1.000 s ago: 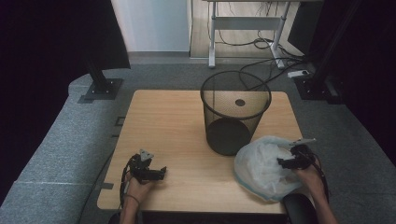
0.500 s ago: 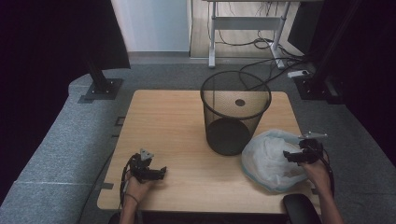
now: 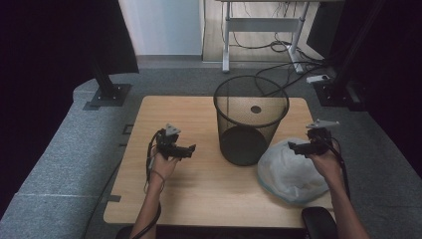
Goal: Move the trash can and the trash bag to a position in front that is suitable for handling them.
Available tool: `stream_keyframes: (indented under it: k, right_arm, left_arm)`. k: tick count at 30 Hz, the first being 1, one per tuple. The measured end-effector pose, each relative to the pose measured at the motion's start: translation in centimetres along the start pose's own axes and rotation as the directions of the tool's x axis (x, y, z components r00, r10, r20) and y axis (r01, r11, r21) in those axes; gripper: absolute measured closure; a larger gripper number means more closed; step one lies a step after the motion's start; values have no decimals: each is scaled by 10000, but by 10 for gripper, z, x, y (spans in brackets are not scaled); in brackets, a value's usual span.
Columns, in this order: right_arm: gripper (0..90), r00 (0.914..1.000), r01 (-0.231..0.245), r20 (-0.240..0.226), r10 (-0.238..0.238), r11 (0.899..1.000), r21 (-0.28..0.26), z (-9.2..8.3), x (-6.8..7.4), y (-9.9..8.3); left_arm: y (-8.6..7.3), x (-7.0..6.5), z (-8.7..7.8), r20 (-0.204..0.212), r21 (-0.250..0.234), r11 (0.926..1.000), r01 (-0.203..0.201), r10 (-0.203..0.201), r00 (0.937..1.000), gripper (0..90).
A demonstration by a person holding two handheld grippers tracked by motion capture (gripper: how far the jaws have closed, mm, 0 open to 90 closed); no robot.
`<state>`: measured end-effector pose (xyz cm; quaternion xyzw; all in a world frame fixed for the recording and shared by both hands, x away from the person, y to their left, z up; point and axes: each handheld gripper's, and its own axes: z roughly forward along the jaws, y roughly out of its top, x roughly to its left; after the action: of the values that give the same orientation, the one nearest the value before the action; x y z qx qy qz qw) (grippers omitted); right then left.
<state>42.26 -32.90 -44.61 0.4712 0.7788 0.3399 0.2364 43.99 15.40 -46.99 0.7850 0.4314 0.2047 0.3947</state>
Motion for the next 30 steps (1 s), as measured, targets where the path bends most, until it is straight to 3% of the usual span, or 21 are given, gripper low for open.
stream_keyframes:
  k: [7, 12, 16, 19, 21, 27, 30]
  right_arm:
    - [0, 9987, -90, 500, 97, 9999, -144, 23, -2, 29]
    - [0, 9972, -181, 720, 195, 9996, -204, 37, -7, 37]
    - [0, 9984, -290, 487, 301, 9993, -232, 47, -9, 40]
    - [17, 9995, -302, -3, 303, 9986, -442, 50, -6, 43]
    - [31, 9997, -21, 260, 33, 9989, -465, 49, -2, 44]
    - [54, 9996, 271, -4, -271, 9985, -485, 46, 7, 43]
    - [55, 9987, 463, -210, -473, 9978, -476, 44, 14, 42]
  left_arm:
    - [40, -8, 32, 61, -690, 9970, 355, -351, 9994, 0]
    - [55, -16, 48, -292, -1042, 9932, 520, -553, 9980, 0]
    - [58, -20, 55, -154, -1386, 9867, 851, -881, 9960, 0]
    - [58, -21, 57, -156, -1476, 9853, 861, -893, 9959, 0]
    - [57, -18, 57, -5, -1462, 9849, 925, -936, 9956, 0]
    - [54, -13, 51, -99, -1419, 9863, 842, -864, 9962, 0]
    - [47, -7, 46, 207, -1467, 9810, 1269, -1253, 9919, 0]
